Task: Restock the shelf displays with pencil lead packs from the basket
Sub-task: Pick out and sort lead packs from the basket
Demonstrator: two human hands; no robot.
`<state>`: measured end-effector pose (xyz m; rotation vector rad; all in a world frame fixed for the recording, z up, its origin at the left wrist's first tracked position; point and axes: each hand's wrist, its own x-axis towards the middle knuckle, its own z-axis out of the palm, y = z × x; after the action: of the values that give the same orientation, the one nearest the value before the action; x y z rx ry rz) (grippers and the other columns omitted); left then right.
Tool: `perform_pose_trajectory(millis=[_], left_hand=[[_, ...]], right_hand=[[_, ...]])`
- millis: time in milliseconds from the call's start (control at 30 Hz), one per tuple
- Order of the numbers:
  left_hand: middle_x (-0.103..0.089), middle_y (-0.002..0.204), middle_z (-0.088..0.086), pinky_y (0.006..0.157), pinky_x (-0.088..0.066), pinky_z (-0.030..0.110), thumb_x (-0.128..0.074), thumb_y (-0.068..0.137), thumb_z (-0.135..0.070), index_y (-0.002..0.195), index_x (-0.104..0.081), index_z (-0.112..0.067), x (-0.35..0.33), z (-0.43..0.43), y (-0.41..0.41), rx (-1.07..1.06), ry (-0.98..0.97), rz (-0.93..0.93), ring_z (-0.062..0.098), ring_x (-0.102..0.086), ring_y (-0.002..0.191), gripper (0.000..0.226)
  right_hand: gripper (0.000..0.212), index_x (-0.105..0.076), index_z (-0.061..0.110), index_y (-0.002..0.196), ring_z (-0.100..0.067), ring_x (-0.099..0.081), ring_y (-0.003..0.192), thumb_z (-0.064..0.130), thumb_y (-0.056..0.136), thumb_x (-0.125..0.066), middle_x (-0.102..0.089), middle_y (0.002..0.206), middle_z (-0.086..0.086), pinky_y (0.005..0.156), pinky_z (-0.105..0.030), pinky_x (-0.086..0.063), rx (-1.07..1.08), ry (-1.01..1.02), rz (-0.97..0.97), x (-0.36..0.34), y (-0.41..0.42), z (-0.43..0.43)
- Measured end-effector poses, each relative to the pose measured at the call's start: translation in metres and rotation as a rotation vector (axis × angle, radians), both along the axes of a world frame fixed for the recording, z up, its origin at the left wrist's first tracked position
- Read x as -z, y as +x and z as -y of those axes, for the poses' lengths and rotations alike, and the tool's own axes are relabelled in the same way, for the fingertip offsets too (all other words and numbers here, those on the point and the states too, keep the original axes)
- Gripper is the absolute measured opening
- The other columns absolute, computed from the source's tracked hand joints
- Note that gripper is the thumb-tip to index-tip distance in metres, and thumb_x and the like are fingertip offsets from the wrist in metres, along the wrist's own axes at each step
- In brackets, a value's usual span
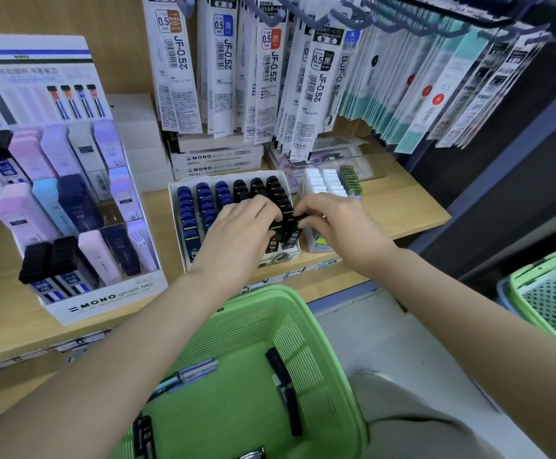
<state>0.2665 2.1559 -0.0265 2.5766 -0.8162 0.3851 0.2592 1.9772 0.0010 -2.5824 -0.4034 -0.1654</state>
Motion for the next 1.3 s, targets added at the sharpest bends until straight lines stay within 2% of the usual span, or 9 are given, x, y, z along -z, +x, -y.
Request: perform_pose_trajectory(millis=[300,433,633,733,800,933,1133,1200,1300], left_hand=[[-0.058,0.106,0.006,0.088,-0.037,0.036,-0.062,0.087,-0.007,0.108,-0.06,-0.009,0.002,0.0,0.004,0.001,0.012,0.027,0.026,-0.057,0.094,0.021],[-0.057,0.109,0.005,0.09,-0.036,0.036,-0.06,0.089,-0.009,0.11,-0.059,-0.01,0.001,0.0,0.005,0.008,0.021,0.024,0.026,-0.056,0.097,0.021],[-0.054,0.116,0.003,0.096,-0.03,0.031,-0.054,0.094,-0.012,0.117,-0.056,-0.011,-0.002,-0.002,0.005,0.03,0.035,0.011,0.022,-0.05,0.108,0.023],[-0.058,0.115,0.005,0.095,-0.026,0.028,-0.058,0.089,-0.008,0.114,-0.06,-0.009,-0.001,-0.009,0.0,0.038,0.054,0.047,0.025,-0.052,0.111,0.025],[-0.06,0.108,0.007,0.091,-0.027,0.03,-0.06,0.085,-0.007,0.107,-0.062,-0.009,0.0,-0.019,-0.009,0.02,0.048,0.11,0.026,-0.054,0.105,0.023],[-0.059,0.099,0.005,0.087,-0.031,0.033,-0.045,0.087,-0.015,0.098,-0.062,-0.009,0.009,-0.054,-0.047,-0.039,0.042,0.169,0.021,-0.046,0.096,0.021],[-0.06,0.091,0.002,0.082,-0.031,0.032,-0.04,0.085,-0.021,0.092,-0.061,-0.011,0.056,-0.109,-0.103,-0.143,0.063,0.072,0.017,-0.045,0.088,0.025],[-0.06,0.091,0.002,0.081,-0.031,0.032,-0.039,0.084,-0.023,0.092,-0.059,-0.013,0.076,-0.129,-0.115,-0.211,0.074,-0.01,0.017,-0.045,0.088,0.024],[-0.06,0.094,0.003,0.083,-0.031,0.031,-0.038,0.084,-0.024,0.096,-0.059,-0.013,0.105,-0.159,-0.131,-0.314,0.103,-0.109,0.017,-0.045,0.091,0.026]], right_hand=[[0.019,-0.069,0.008,0.107,-0.026,-0.06,0.089,0.012,0.091,-0.059,-0.06,0.104,-0.005,0.078,-0.037,-0.047,0.002,-0.122,0.077,0.005,0.004,-0.009],[0.019,-0.065,0.006,0.108,-0.027,-0.062,0.09,0.01,0.09,-0.06,-0.064,0.103,-0.007,0.078,-0.042,-0.049,0.021,-0.11,0.091,0.005,0.001,-0.009],[0.022,-0.061,0.009,0.113,-0.026,-0.06,0.092,0.017,0.097,-0.049,-0.061,0.107,-0.005,0.065,-0.031,-0.042,0.038,-0.252,0.163,0.008,-0.007,-0.01],[0.017,-0.067,0.007,0.103,-0.026,-0.064,0.081,0.01,0.089,-0.057,-0.066,0.093,-0.006,0.057,-0.024,-0.039,0.004,-0.36,0.287,0.009,-0.015,-0.008],[0.016,-0.066,0.007,0.1,-0.025,-0.063,0.078,0.01,0.086,-0.059,-0.066,0.09,-0.006,0.063,-0.025,-0.043,0.007,-0.369,0.364,0.009,-0.022,-0.009],[0.023,-0.063,0.007,0.099,-0.023,-0.054,0.082,0.016,0.089,-0.044,-0.062,0.092,-0.007,0.072,-0.028,-0.039,-0.037,-0.369,0.445,0.012,-0.044,-0.019],[0.018,-0.059,0.011,0.099,-0.022,-0.055,0.083,0.018,0.089,-0.045,-0.061,0.091,-0.004,0.071,-0.029,-0.039,-0.25,-0.386,0.352,0.061,-0.072,-0.051],[0.018,-0.055,0.015,0.102,-0.017,-0.056,0.085,0.015,0.084,-0.057,-0.062,0.092,0.0,0.073,-0.028,-0.048,-0.325,-0.395,0.269,0.089,-0.08,-0.066],[0.03,-0.063,0.015,0.099,-0.014,-0.064,0.082,0.015,0.072,-0.076,-0.064,0.093,0.001,0.069,-0.027,-0.056,-0.441,-0.397,0.063,0.14,-0.094,-0.088]])
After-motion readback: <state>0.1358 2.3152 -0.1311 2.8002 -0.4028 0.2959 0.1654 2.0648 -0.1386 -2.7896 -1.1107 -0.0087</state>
